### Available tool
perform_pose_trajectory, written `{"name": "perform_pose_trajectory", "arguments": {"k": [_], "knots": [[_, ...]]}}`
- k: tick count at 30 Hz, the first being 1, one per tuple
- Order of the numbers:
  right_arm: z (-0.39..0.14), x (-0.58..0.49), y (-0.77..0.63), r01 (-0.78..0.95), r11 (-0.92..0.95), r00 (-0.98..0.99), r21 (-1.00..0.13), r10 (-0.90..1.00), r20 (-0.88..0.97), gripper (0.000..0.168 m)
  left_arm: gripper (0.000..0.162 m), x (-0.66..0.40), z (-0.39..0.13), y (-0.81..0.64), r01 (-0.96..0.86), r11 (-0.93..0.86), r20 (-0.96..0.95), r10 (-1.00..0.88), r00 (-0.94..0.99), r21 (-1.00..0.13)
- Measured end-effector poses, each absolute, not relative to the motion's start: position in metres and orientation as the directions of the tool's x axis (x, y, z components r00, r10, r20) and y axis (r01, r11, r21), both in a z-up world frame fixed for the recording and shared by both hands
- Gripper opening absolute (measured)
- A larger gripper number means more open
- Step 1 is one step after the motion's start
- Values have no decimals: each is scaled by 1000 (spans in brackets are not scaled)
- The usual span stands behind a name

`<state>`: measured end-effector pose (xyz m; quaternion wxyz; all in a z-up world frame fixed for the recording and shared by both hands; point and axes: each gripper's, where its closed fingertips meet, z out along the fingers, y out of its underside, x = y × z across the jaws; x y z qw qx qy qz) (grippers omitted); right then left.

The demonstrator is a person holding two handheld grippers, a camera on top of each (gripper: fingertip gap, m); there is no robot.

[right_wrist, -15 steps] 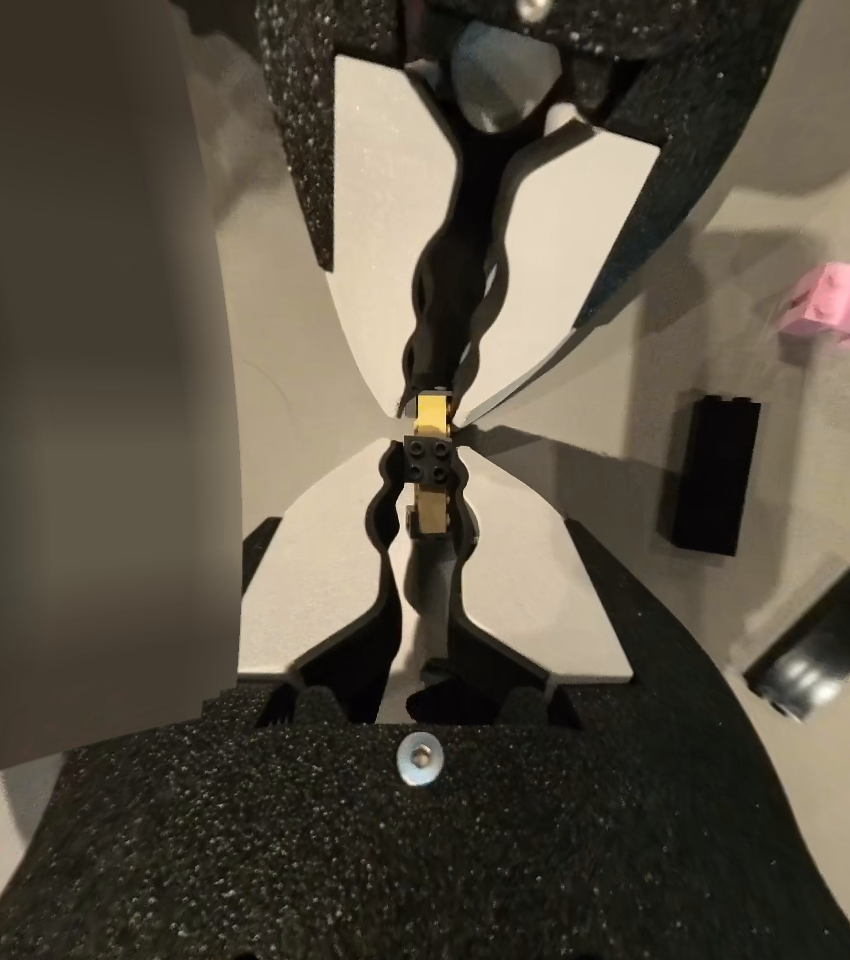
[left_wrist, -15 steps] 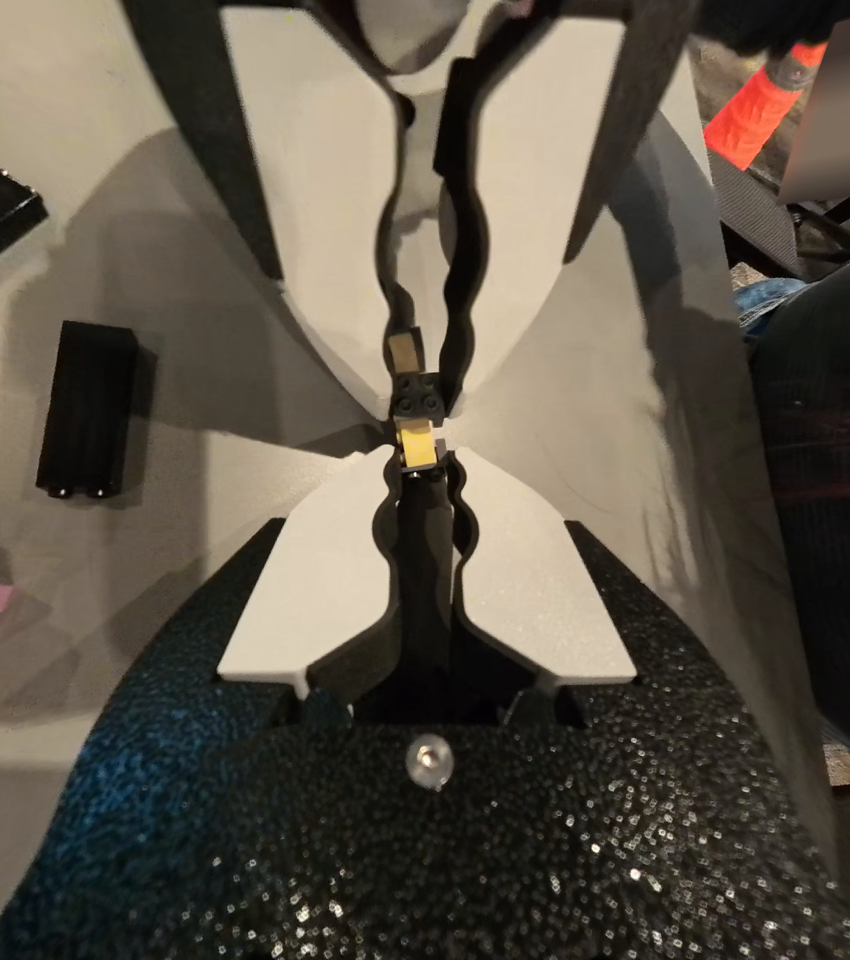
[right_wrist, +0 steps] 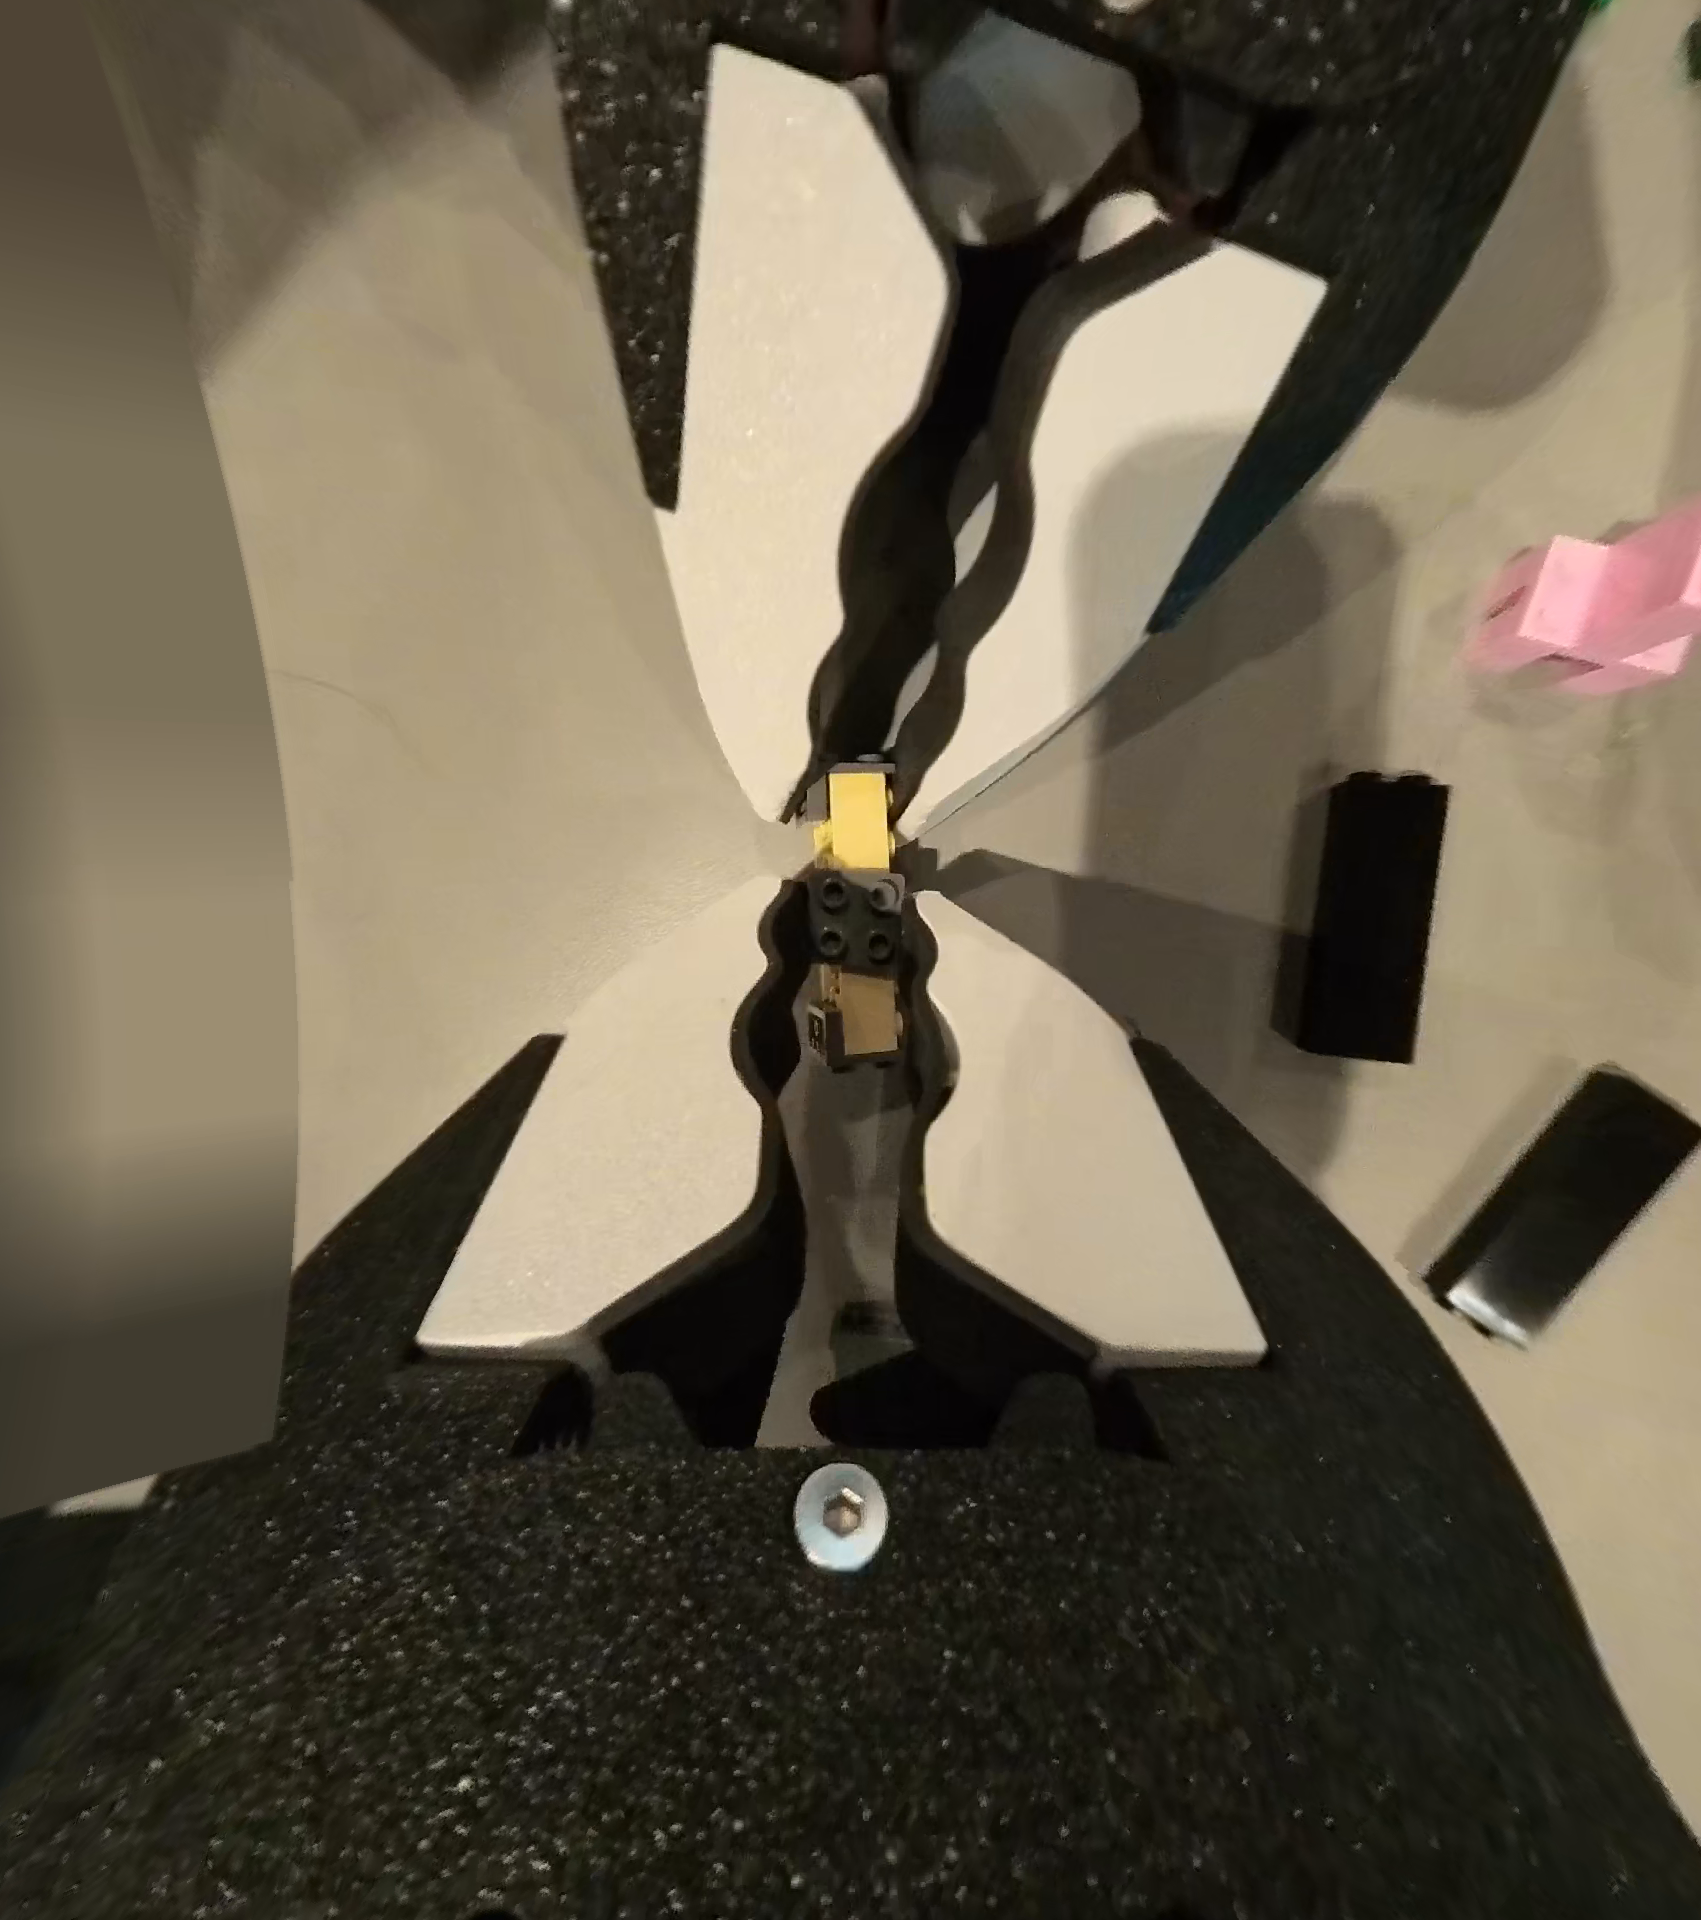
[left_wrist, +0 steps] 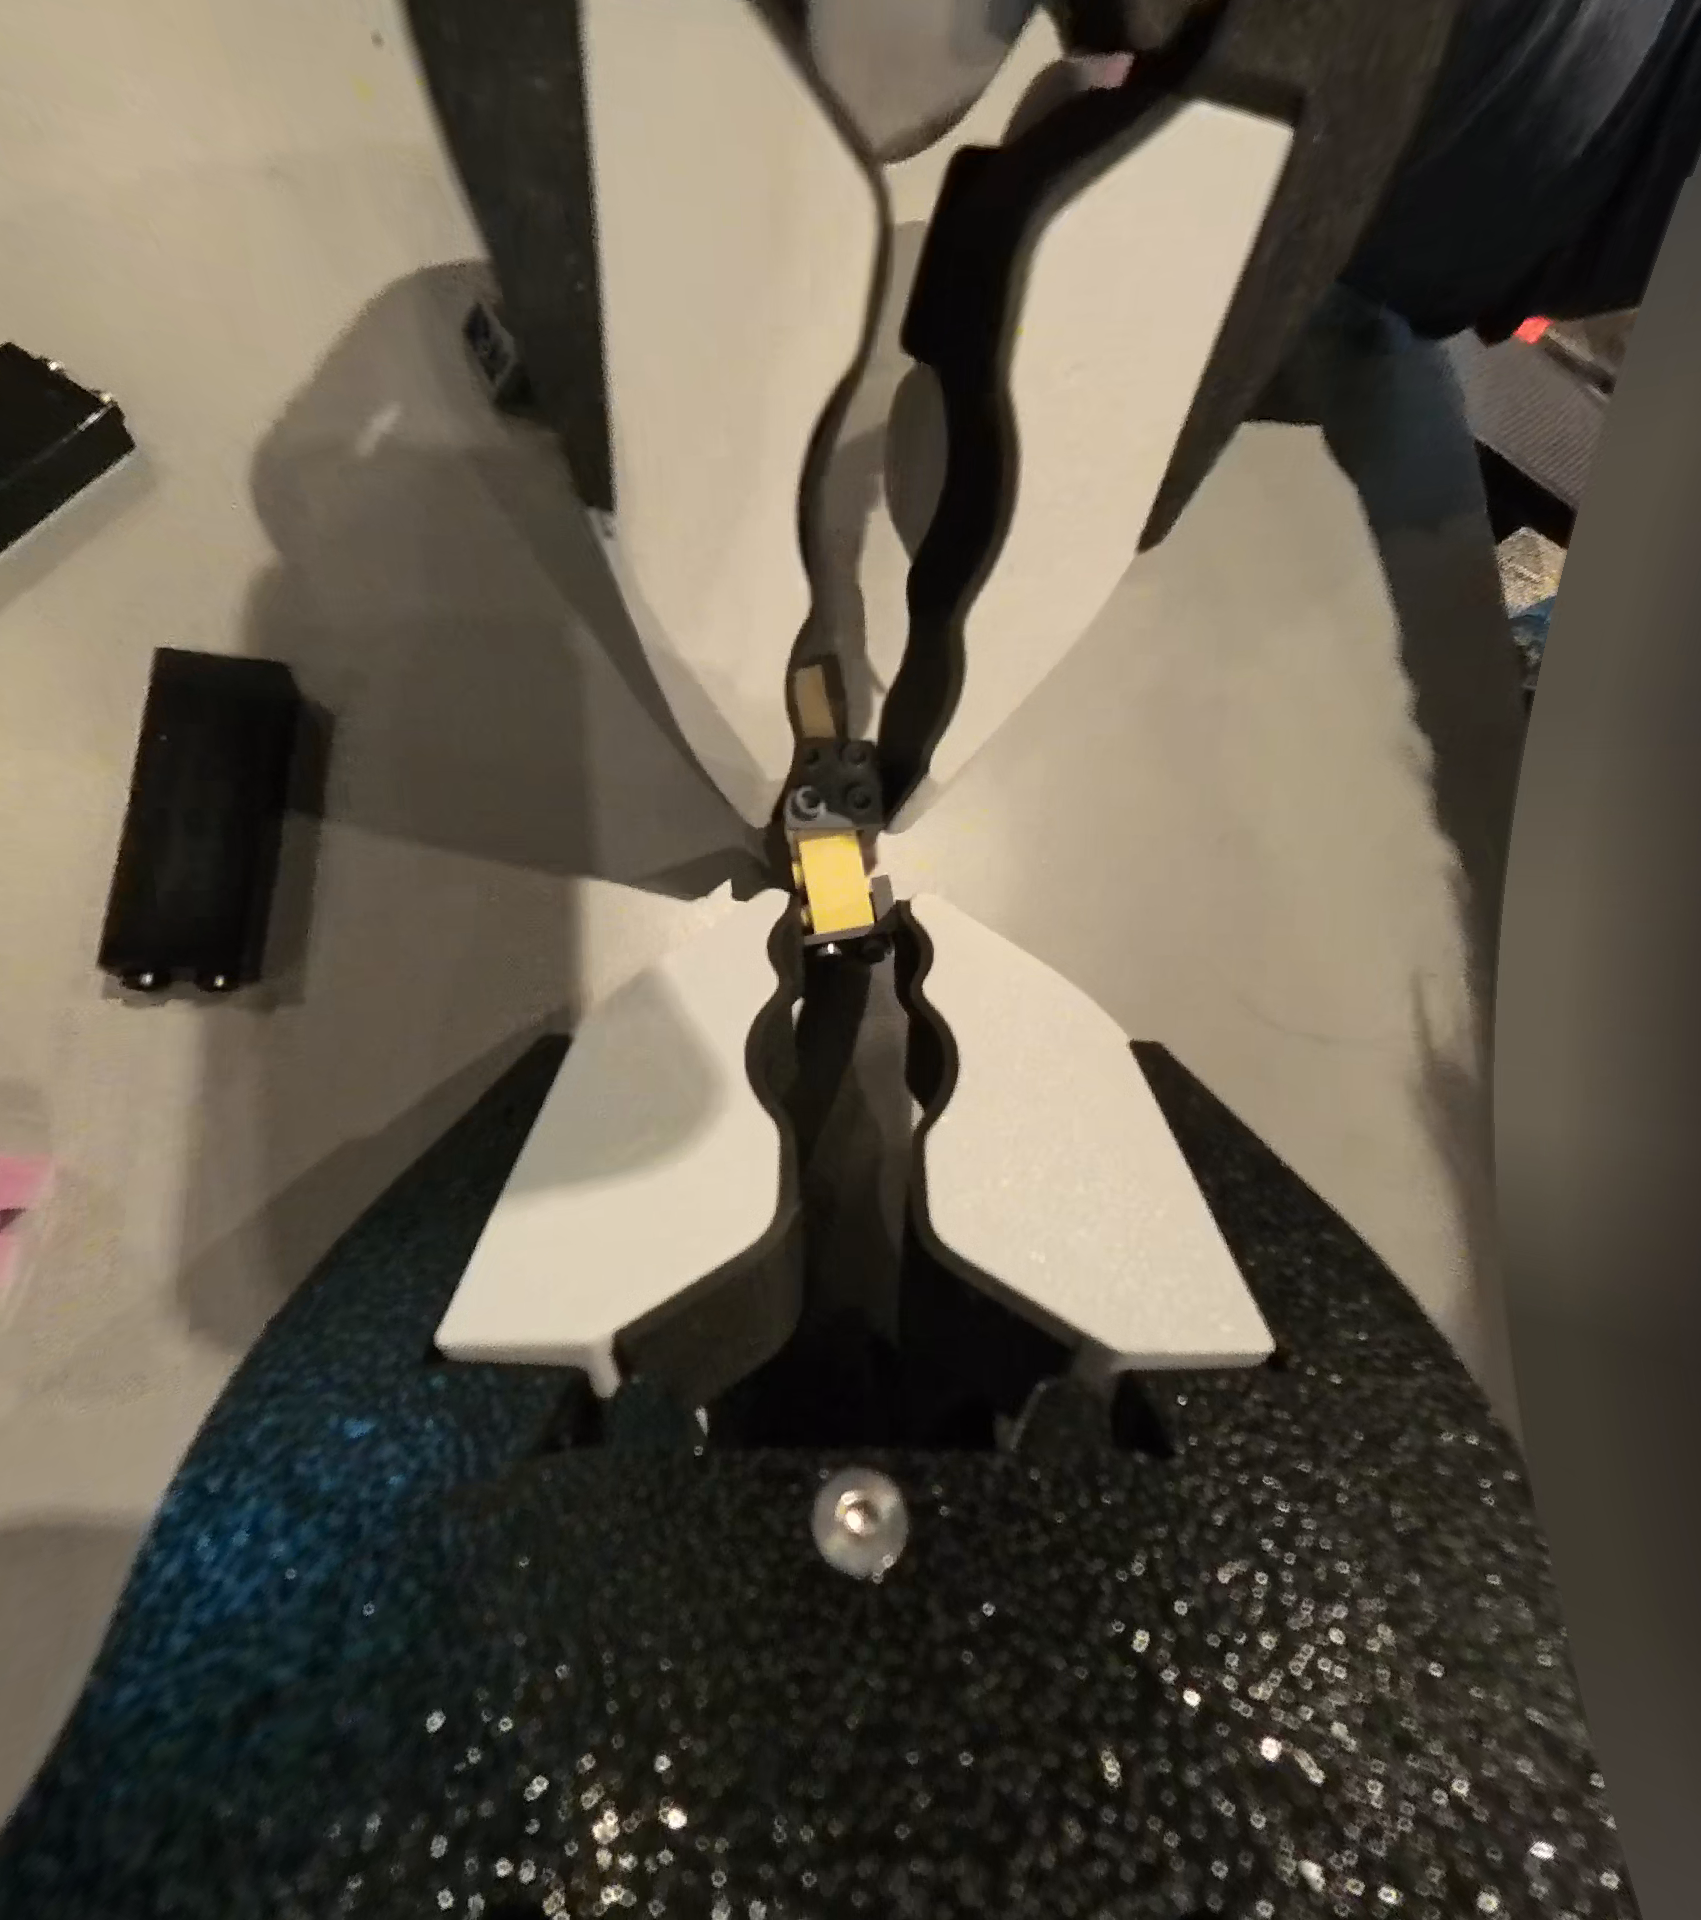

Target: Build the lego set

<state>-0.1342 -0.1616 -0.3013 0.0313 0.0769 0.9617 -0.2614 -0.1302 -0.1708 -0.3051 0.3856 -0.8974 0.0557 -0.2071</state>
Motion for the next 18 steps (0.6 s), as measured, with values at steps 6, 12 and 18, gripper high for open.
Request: {"name": "perform_pose_trajectory", "arguments": {"k": [6,12,18], "knots": [[-301,-133,-162,163,821,-987,-547,140,-84,16,16,-130,-306,-171,31,-690,298,-270,915,-723],[-301,-133,-163,146,821,-989,-552,101,-110,16,16,-130,-306,-171,13,-685,275,-275,921,-728],[-303,-131,-162,106,841,-994,-530,84,-64,16,16,-131,-307,-169,-75,-663,163,-290,943,-745]]}}
